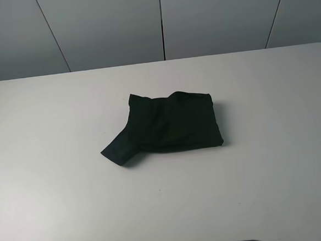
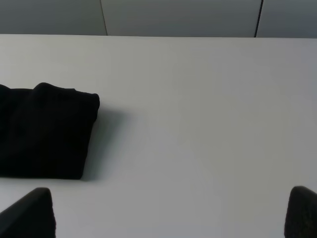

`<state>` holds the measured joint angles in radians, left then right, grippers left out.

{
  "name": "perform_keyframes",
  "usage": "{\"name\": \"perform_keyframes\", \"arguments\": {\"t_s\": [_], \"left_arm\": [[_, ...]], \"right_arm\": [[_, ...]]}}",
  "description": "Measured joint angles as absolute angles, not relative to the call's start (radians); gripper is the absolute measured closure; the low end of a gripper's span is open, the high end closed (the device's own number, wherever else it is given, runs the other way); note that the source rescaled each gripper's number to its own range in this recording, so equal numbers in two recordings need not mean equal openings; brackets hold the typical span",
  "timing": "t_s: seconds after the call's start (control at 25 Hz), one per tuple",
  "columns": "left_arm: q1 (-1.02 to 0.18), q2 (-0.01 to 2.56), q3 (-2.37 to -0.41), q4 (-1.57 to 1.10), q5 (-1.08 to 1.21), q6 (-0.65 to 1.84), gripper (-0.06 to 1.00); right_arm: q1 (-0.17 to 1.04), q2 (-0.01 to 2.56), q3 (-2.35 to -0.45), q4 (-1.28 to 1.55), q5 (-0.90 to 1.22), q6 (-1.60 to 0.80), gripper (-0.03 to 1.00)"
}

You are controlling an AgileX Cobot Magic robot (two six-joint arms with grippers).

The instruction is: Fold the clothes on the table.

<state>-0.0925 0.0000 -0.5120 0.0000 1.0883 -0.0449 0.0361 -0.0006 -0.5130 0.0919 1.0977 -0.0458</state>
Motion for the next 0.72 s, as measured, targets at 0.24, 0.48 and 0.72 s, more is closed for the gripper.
{"name": "perform_keyframes", "arguments": {"t_s": [0.24, 0.48, 0.72], "left_arm": [[-0.092, 0.000, -0.512, 0.000, 1.088, -0.043, -0.04], [-0.094, 0.000, -0.512, -0.005, 1.088, -0.043, -0.04], [-0.094, 0.000, -0.512, -0.005, 1.088, -0.043, -0.04]], "right_arm": [[0.036, -0.001, -0.513, 0.092, 1.098, -0.046, -0.03], [0.036, -0.001, -0.513, 0.092, 1.098, -0.046, -0.03], [0.036, -0.001, -0.513, 0.092, 1.098, -0.046, -0.03]]}}
